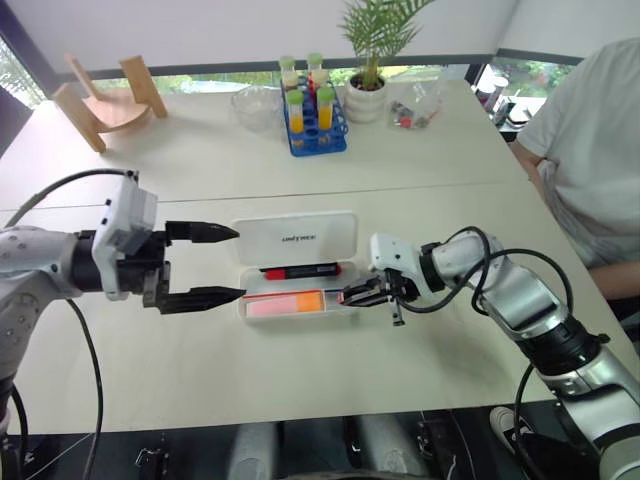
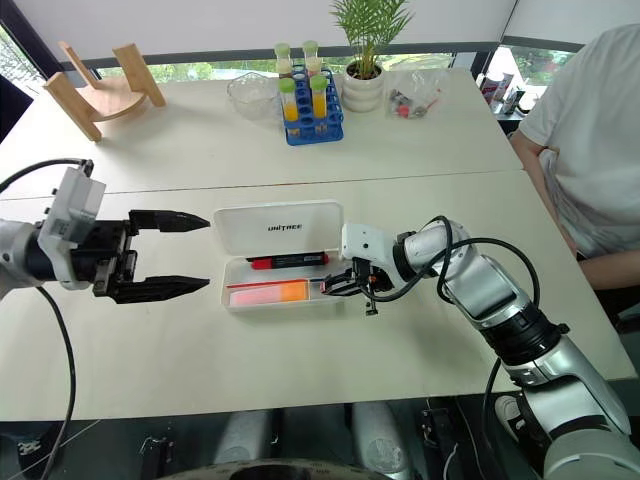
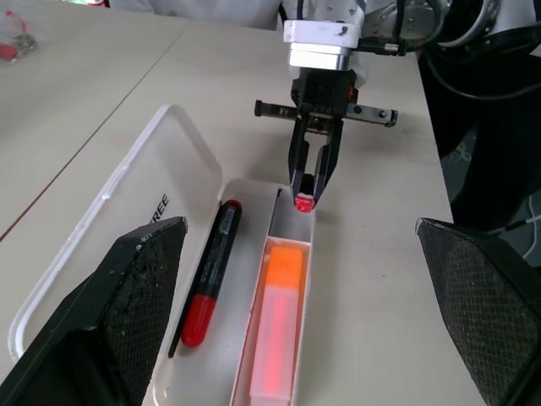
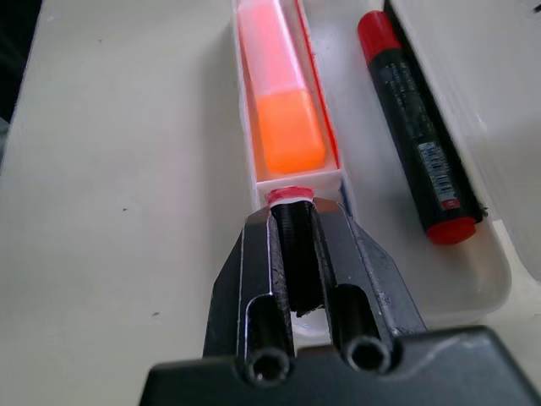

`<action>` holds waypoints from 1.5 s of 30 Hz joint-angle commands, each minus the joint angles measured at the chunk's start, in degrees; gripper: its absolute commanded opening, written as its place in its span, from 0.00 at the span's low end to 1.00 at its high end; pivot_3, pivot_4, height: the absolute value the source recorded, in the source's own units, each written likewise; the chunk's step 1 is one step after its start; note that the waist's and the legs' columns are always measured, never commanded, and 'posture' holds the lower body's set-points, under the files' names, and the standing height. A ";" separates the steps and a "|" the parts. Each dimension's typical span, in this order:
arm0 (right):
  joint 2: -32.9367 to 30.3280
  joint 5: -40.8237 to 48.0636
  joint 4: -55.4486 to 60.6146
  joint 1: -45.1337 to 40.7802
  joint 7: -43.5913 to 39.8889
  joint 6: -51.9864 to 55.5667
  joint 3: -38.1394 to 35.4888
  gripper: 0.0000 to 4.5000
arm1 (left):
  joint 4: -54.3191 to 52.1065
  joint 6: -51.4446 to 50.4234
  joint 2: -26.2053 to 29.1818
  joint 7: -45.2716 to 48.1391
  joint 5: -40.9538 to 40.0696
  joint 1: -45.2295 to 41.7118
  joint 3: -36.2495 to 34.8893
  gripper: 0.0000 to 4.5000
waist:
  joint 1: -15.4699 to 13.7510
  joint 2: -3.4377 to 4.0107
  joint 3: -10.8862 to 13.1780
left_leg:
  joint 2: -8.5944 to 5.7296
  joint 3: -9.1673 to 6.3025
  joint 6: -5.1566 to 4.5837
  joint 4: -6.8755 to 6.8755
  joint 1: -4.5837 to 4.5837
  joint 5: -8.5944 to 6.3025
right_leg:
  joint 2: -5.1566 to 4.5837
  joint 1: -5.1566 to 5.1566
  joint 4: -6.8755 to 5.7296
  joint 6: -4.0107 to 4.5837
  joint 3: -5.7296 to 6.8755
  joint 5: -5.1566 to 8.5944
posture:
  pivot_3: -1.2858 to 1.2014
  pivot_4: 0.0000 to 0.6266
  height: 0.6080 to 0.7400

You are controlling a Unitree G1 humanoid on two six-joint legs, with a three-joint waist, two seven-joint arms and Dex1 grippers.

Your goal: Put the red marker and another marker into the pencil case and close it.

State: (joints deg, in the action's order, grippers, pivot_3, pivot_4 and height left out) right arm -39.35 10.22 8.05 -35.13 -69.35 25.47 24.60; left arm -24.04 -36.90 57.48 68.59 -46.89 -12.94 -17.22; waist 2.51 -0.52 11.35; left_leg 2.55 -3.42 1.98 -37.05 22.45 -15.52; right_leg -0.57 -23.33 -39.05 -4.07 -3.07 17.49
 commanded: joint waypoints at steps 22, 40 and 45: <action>-2.83 12.94 7.00 -6.80 1.78 15.85 -20.10 0.99 | 18.62 1.46 -1.19 -4.86 4.97 -10.70 1.47 1.00 | -0.25 0.00 0.00 | -0.01 -0.06 0.00 -0.02 0.00 0.00 | 0.01 0.02 -0.03 0.01 0.07 0.00 | 0.52 0.24 1.00; -5.31 20.44 16.97 1.74 13.79 23.65 -28.51 1.00 | 83.88 37.95 -20.71 -3.16 32.98 -43.97 15.31 0.23 | -0.05 -0.01 -0.01 | -0.10 -0.05 0.00 -0.02 0.17 0.00 | -0.02 -0.12 -0.03 -0.01 0.08 -0.01 | 0.52 0.24 1.00; -8.23 22.37 18.75 4.93 15.77 25.76 -32.16 1.00 | 86.33 39.72 -26.20 4.94 32.60 -44.94 14.91 0.01 | -0.42 -0.02 -0.01 | -0.11 -0.05 0.00 -0.06 0.19 0.00 | -0.04 -0.11 -0.04 -0.02 0.09 -0.01 | 0.52 0.24 1.00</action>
State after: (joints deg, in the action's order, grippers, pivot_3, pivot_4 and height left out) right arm -46.34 31.28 24.22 -30.61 -54.20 50.89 -4.78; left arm 62.93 1.88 31.65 70.04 -13.54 -55.92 -1.23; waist 2.09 -0.54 11.33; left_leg 2.44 -3.47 1.98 -37.10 22.65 -15.51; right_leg -0.61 -23.43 -39.09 -4.09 -2.98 17.47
